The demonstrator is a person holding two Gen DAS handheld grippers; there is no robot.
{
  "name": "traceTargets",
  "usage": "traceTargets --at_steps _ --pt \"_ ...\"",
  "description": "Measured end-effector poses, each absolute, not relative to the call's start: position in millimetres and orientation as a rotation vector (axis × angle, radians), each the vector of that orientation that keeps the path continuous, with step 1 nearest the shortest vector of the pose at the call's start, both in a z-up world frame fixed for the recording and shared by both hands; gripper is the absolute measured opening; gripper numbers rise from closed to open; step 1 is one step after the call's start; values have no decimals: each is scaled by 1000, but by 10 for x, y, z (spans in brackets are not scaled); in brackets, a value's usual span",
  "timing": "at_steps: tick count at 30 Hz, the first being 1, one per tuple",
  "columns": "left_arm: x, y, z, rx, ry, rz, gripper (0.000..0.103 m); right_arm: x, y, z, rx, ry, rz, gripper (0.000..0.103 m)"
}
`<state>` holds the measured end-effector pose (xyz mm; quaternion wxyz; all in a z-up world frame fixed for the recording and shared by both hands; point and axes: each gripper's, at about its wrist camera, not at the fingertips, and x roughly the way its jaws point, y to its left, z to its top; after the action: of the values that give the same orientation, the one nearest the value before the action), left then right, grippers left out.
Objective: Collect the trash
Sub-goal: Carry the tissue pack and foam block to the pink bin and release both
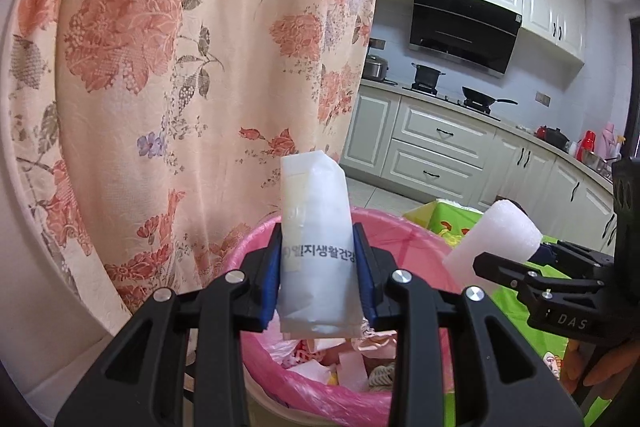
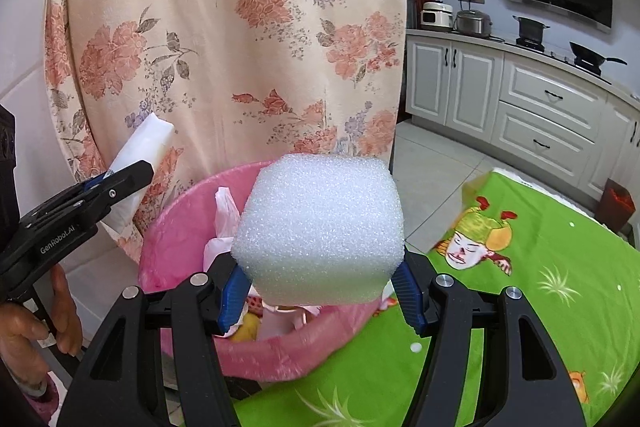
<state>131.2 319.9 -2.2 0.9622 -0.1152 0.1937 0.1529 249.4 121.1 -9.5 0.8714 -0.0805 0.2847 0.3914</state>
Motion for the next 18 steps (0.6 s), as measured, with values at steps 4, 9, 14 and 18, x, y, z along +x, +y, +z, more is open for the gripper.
traceTargets --at_steps 4,9,14,18 --pt "1344 3249 -73 -257 402 313 32 2523 1279 -151 -182 610 816 60" --pt "1386 3273 -108 -276 415 306 33 2532 1368 -207 -207 615 821 60" --pt "1477 3265 -84 -265 419 310 37 2526 1484 -244 -242 606 834 60" --pt "1494 3273 -17 -259 406 314 53 2492 1518 -269 -270 574 859 82"
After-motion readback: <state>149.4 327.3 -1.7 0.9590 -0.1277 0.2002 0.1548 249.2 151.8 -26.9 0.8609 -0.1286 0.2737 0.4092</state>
